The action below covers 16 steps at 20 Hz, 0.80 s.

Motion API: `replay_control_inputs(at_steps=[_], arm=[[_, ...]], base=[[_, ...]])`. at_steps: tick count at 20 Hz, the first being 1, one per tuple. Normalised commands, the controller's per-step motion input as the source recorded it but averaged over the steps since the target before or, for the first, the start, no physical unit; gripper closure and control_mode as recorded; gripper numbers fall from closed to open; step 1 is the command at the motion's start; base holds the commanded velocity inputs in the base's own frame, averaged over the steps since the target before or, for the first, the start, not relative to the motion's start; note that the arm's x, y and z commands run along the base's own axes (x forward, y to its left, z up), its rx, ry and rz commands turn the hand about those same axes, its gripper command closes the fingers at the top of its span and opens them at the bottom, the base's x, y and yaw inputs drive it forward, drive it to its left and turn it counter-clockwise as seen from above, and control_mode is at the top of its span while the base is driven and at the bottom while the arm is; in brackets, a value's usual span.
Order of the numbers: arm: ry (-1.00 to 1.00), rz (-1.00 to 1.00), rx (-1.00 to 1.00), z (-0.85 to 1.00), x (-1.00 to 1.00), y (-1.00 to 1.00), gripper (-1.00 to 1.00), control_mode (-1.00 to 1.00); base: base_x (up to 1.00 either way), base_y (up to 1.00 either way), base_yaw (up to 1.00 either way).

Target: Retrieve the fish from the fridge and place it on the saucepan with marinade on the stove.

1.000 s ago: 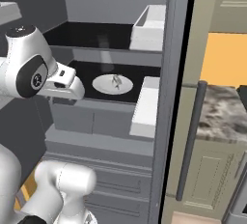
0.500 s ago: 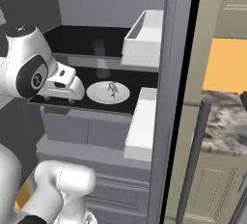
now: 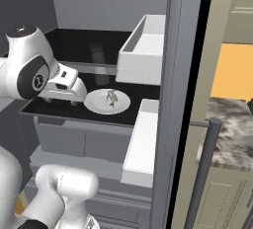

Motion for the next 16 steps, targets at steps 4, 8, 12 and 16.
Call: replay_control_inputs(at_steps=[4,8,12,16], arm=[[0.0,0.0,0.0,0.0,0.0,0.0,-1.0,1.0],[0.0,0.0,0.0,0.0,0.0,0.0,-1.0,-1.0],[-0.07,0.0,0.0,-0.36,-0.06,0.0,-1.0,-1.0],[-0.25,0.02,0.0,-0.52,-0.16,0.0,-1.0,-1.0]], base=[[0.16,0.0,0.0],[0.0,0.0,0.0],[0.0,0.0,0.0],[0.0,0.0,0.0]])
